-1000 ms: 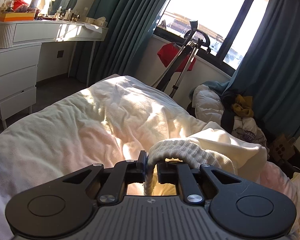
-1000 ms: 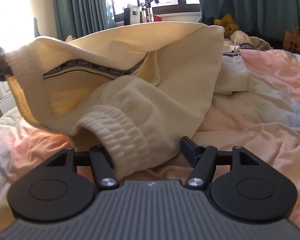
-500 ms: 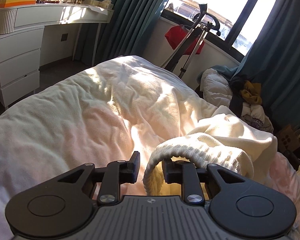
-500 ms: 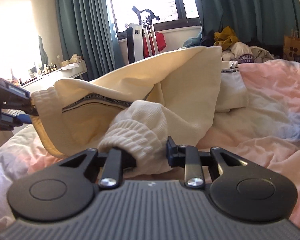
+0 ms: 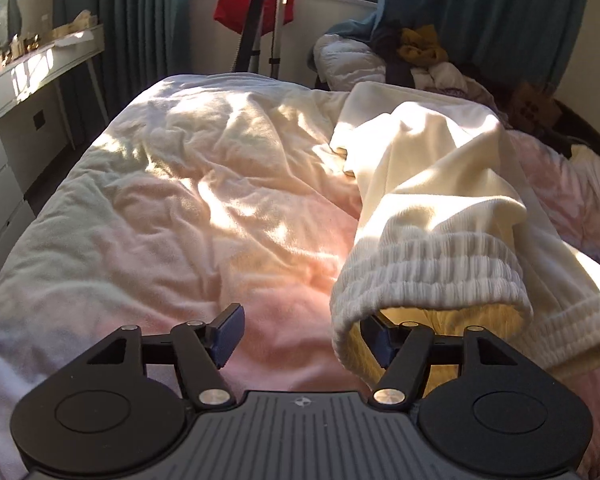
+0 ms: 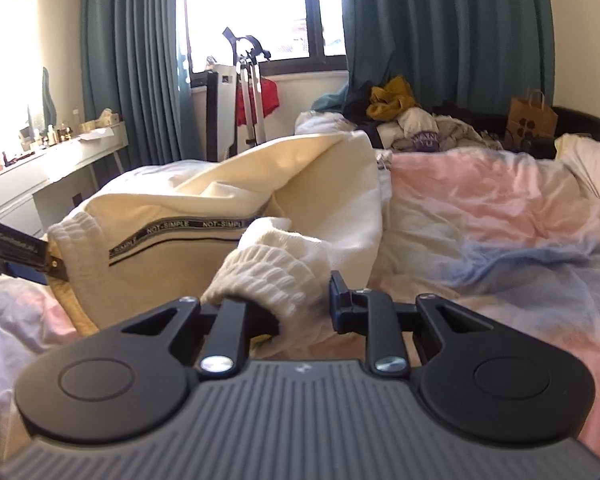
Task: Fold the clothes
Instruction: 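Lift and pull the sweatpants with the left gripper to unfold them, then lower the sweatpants flat onto the bed and open the left gripper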
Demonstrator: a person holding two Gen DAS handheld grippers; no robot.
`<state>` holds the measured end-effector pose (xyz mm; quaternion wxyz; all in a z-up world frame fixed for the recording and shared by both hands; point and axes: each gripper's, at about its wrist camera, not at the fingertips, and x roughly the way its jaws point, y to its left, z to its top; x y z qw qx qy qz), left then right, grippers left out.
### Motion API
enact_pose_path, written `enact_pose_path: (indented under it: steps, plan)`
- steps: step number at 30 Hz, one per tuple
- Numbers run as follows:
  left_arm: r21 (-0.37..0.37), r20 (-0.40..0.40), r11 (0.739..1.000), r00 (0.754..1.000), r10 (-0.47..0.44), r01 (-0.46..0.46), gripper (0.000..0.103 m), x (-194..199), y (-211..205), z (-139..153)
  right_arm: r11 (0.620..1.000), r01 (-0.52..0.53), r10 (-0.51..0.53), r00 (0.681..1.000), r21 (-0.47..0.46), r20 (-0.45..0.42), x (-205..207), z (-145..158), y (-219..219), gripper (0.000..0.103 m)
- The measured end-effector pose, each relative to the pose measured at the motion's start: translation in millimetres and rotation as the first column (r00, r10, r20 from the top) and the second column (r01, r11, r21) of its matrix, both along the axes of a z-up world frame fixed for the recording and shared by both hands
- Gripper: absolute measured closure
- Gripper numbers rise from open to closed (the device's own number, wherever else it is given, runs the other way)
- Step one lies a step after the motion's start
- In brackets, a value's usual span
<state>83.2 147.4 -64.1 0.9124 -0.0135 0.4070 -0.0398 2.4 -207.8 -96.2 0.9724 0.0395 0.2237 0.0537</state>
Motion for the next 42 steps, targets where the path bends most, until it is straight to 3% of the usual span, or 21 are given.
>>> enact_pose_path:
  steps: [4, 9, 15, 20, 23, 26, 27, 28, 31, 34, 37, 40, 42]
  plan:
    - [0.121, 0.014, 0.991, 0.998, -0.061, 0.059, 0.029, -19, -29, 0, 1.0, 0.001, -0.001, 1.0, 0.006, -0.011, 1, -7, -3, 0.08]
    - [0.295, 0.085, 0.953, 0.991, -0.104, 0.075, 0.029, -35, -55, 3, 1.0, 0.0, 0.0, 1.0, 0.011, -0.013, 1, -10, -4, 0.08]
    - [0.379, 0.196, 0.923, 0.97, -0.144, 0.06, 0.03, -29, -68, 8, 1.0, 0.015, -0.015, 0.999, 0.0, -0.036, 6, -22, -3, 0.08]
    - [0.459, 0.239, 0.879, 0.935, -0.26, 0.128, 0.032, -21, -91, 3, 0.999, 0.028, -0.026, 0.996, 0.02, -0.091, 11, -35, -3, 0.082]
    - [0.385, 0.251, 0.901, 0.916, -0.314, 0.203, 0.04, -14, -96, 5, 0.999, 0.009, -0.006, 0.996, 0.037, -0.088, 8, -34, -2, 0.082]
    - [0.306, 0.287, 0.928, 0.908, -0.305, 0.215, 0.067, -6, -98, 17, 0.998, -0.025, 0.029, 0.997, 0.053, -0.069, 3, -28, 3, 0.082]
    - [0.253, 0.304, 0.947, 0.913, -0.27, 0.196, 0.079, -2, -92, 24, 0.998, -0.037, 0.04, 0.997, 0.059, -0.062, 1, -26, 5, 0.082]
    - [0.185, 0.321, 0.967, 0.92, -0.227, 0.175, 0.084, 2, -83, 31, 0.997, -0.048, 0.052, 0.997, 0.064, -0.055, 0, -25, 7, 0.082]
    - [0.021, 0.351, 0.994, 0.93, -0.111, 0.111, 0.092, 19, -47, 53, 0.993, -0.084, 0.087, 0.995, 0.086, -0.038, -4, -19, 13, 0.082]
    - [-0.114, 0.381, 0.993, 0.925, 0.007, 0.04, 0.092, 36, -5, 77, 0.982, -0.128, 0.133, 0.991, 0.139, -0.029, -3, -10, 26, 0.082]
    - [-0.253, 0.416, 0.967, 0.9, 0.133, -0.026, 0.093, 52, 48, 107, 0.96, -0.211, 0.213, 0.977, 0.187, 0.009, -5, 3, 49, 0.082]
    - [-0.331, 0.417, 0.939, 0.879, 0.232, -0.091, 0.093, 76, 98, 132, 0.926, -0.295, 0.289, 0.955, 0.235, 0.06, -2, 17, 82, 0.082]
    - [-0.331, 0.417, 0.935, 0.87, 0.264, -0.125, 0.093, 96, 129, 144, 0.899, -0.346, 0.335, 0.938, 0.269, 0.086, 6, 23, 107, 0.081]
